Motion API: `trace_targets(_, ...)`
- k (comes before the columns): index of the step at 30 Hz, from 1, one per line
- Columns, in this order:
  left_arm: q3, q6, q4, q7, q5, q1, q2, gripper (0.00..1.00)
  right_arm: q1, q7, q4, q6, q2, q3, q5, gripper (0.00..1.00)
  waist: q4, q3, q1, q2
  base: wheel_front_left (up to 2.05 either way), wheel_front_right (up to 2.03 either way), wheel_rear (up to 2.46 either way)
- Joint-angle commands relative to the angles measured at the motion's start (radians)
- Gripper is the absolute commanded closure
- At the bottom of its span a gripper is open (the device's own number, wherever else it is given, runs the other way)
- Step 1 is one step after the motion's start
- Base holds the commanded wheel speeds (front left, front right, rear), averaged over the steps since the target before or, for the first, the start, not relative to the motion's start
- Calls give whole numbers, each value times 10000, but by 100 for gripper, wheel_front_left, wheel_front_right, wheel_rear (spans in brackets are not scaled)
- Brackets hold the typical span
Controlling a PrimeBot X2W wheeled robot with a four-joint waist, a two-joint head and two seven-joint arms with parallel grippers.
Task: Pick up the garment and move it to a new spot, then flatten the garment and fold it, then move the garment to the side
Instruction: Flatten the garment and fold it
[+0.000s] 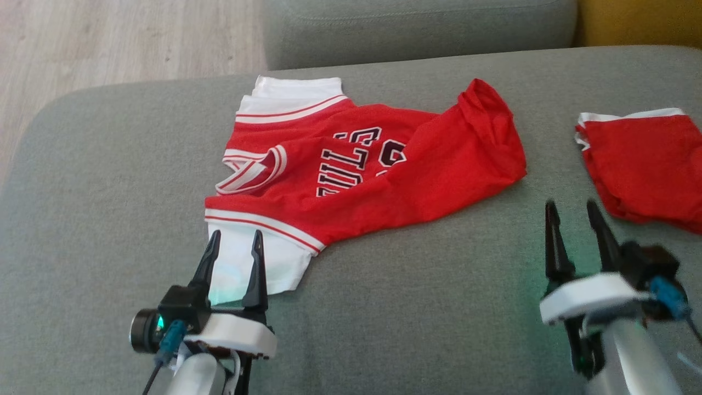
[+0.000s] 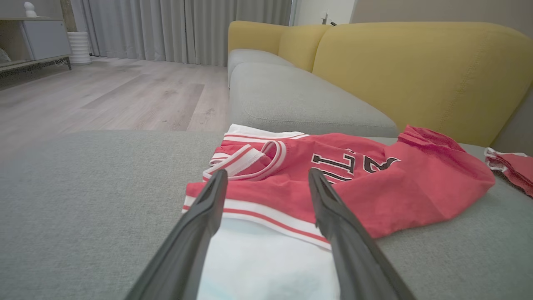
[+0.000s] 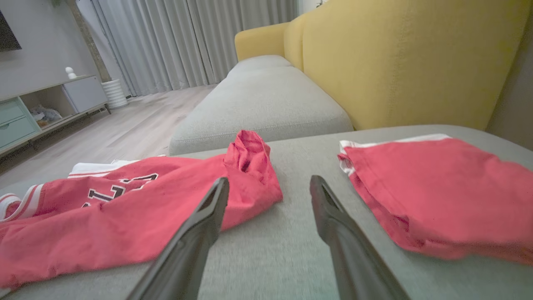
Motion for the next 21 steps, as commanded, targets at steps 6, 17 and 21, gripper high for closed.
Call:
trace_targets(6, 317, -102, -277, -95, 167, -238, 72, 0, 157, -28, -925, -19, 19, 166, 65, 0, -34, 70, 3, 0, 0, 0, 0)
trace_targets(17, 183, -233, -129, -95, 313, -609, 44, 0, -885, 822, -198, -19, 19, -732, -236, 0, 486, 731, 3, 0, 0, 0, 0)
trace_targets(21, 164, -256, -69, -95, 342, -791, 38, 0, -1455, 1023, 639, -19, 20, -1137, -327, 0, 713, 960, 3, 0, 0, 0, 0)
